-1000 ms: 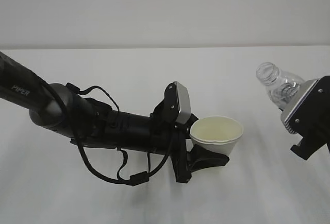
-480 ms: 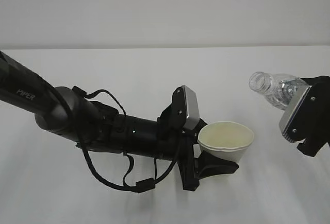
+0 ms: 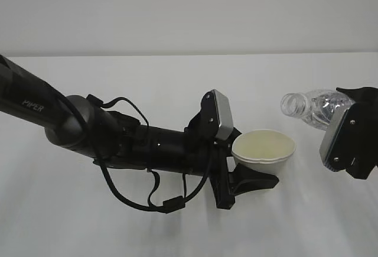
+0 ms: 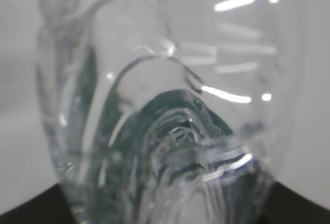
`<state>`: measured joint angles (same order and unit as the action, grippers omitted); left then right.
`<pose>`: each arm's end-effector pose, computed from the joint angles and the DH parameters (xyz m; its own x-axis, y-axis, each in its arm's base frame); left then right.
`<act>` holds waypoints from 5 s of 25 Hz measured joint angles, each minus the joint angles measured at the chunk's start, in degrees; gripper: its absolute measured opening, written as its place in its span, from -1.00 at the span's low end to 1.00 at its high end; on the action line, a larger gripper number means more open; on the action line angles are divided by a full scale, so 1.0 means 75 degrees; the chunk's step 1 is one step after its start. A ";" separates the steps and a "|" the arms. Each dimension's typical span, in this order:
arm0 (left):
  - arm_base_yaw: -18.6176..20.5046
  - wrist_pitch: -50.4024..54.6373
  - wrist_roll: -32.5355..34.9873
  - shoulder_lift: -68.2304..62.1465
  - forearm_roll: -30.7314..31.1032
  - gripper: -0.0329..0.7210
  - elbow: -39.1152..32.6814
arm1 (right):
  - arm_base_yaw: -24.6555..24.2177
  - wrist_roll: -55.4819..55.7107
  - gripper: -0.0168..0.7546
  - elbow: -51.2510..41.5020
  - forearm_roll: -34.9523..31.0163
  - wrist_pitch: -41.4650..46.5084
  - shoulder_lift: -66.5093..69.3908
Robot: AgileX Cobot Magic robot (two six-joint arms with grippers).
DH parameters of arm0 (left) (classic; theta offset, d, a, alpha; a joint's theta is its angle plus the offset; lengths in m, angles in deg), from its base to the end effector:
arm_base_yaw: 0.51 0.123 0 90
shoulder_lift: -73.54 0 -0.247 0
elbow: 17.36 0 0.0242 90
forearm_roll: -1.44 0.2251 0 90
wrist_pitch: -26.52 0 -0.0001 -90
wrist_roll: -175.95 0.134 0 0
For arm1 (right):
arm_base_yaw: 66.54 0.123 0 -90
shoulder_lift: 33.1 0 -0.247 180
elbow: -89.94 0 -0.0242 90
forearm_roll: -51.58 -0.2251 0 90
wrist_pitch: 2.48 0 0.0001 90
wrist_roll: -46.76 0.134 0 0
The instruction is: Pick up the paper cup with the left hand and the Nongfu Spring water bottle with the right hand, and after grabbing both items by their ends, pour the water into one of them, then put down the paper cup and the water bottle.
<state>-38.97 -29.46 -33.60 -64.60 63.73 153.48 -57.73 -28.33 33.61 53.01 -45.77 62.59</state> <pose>0.2599 -0.3319 0.0762 -0.0065 0.2625 -0.9649 0.9994 0.0347 0.0028 0.2747 0.0449 0.1382 0.0881 -0.9686 -0.2323 -0.3488 0.1885 -0.9181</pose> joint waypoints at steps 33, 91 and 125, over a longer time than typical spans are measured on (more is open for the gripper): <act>-0.0045 -0.0091 -0.0462 -0.0149 0.0298 0.24 0.0000 | 0.0000 -0.2124 0.05 0.0000 -0.0192 -0.0012 0.0000; -0.0070 -0.0230 -0.0620 -0.0178 0.0346 0.24 0.0000 | 0.0000 -0.2816 0.05 0.0000 0.0060 -0.0201 0.0000; -0.0070 -0.0230 -0.0631 -0.0178 0.0360 0.24 0.0000 | 0.0000 -0.2863 0.05 0.0000 0.0050 -0.0231 0.0000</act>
<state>-39.49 -31.18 -38.34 -65.93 66.43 153.48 -57.73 -49.80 33.61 53.39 -47.50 62.59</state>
